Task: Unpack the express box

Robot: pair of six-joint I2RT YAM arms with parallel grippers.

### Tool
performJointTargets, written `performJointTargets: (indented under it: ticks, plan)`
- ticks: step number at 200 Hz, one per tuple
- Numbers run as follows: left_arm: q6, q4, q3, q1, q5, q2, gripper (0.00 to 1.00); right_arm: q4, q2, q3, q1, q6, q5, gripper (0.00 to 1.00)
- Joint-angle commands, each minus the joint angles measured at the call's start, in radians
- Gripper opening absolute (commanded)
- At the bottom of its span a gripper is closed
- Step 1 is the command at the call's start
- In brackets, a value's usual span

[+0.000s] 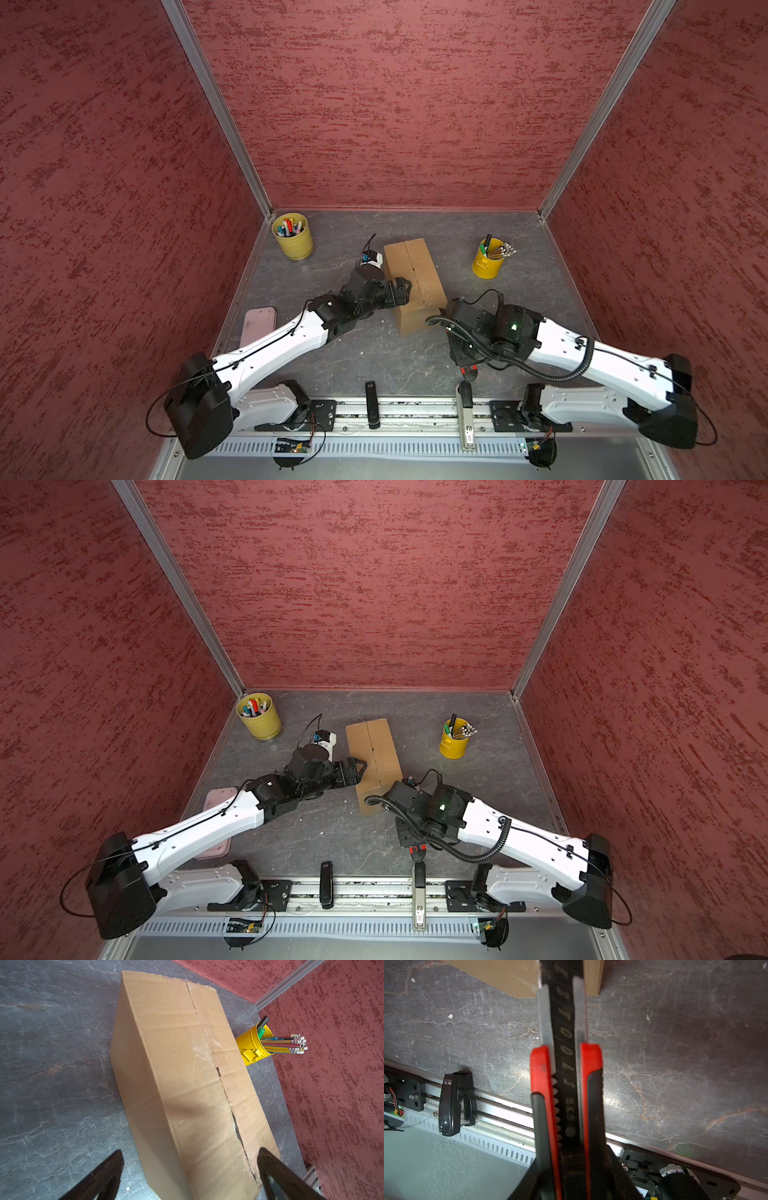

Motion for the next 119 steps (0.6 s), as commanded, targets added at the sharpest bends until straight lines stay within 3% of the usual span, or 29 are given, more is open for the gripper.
performJointTargets:
  ticks: [1,119]
  plan:
    - [0.004,0.036,-0.012,-0.005,0.004,-0.001,1.00,0.020,0.001,0.011,0.008,0.026,0.007,0.04]
    - [-0.004,0.063,-0.042,-0.018,0.017,-0.008,1.00,0.006,0.037,0.046,0.008,0.019,0.017,0.04]
